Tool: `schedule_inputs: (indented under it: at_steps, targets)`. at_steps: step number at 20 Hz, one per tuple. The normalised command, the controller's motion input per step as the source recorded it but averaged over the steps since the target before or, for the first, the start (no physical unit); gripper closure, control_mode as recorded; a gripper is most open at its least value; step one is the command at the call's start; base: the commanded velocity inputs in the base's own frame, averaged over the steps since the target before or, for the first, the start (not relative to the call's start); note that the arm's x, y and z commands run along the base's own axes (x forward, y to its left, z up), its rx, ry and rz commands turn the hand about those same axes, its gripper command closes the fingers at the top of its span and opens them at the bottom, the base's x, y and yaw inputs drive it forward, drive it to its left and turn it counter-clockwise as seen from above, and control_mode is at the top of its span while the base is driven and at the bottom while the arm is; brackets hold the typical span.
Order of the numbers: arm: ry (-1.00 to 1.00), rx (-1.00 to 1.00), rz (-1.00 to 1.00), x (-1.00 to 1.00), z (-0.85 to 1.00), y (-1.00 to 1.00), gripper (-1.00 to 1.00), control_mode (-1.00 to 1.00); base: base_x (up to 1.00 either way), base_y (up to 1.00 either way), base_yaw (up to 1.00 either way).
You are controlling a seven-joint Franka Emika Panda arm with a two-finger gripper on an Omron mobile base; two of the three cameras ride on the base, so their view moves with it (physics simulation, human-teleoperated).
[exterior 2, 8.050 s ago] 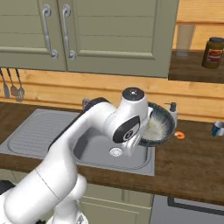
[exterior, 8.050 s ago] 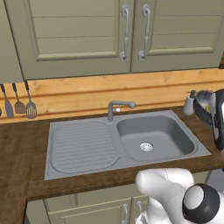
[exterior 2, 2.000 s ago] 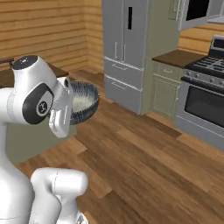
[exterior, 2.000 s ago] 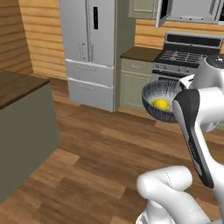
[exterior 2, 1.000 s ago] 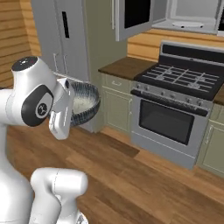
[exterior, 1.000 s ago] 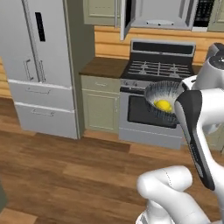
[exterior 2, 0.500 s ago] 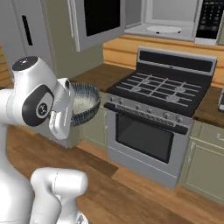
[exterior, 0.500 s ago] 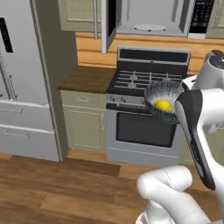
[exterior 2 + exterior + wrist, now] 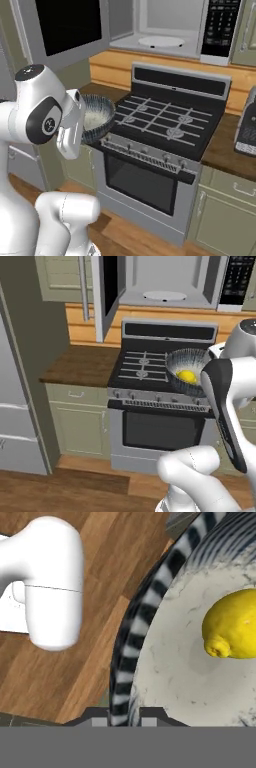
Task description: Pick the lemon from the sink and place it in the bowl. Then pick the bowl and place it in the microwave. Then close the microwave door and press the start button.
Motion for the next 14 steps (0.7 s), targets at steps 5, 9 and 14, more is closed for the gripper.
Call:
schedule_inputs:
  at_steps: [5, 9, 14]
  targets:
    - [0.00, 0.00, 0.00, 0.00, 0.00, 0.00, 1.00, 1.00, 0.74, 0.08, 0.00]
    - [0.00, 0.00, 0.00, 0.00, 0.00, 0.00, 1.00, 1.00, 0.48, 0.00, 0.08]
    - [0.00, 0.00, 0.00, 0.00, 0.00, 0.00, 1.00, 1.00, 0.36, 0.00, 0.21]
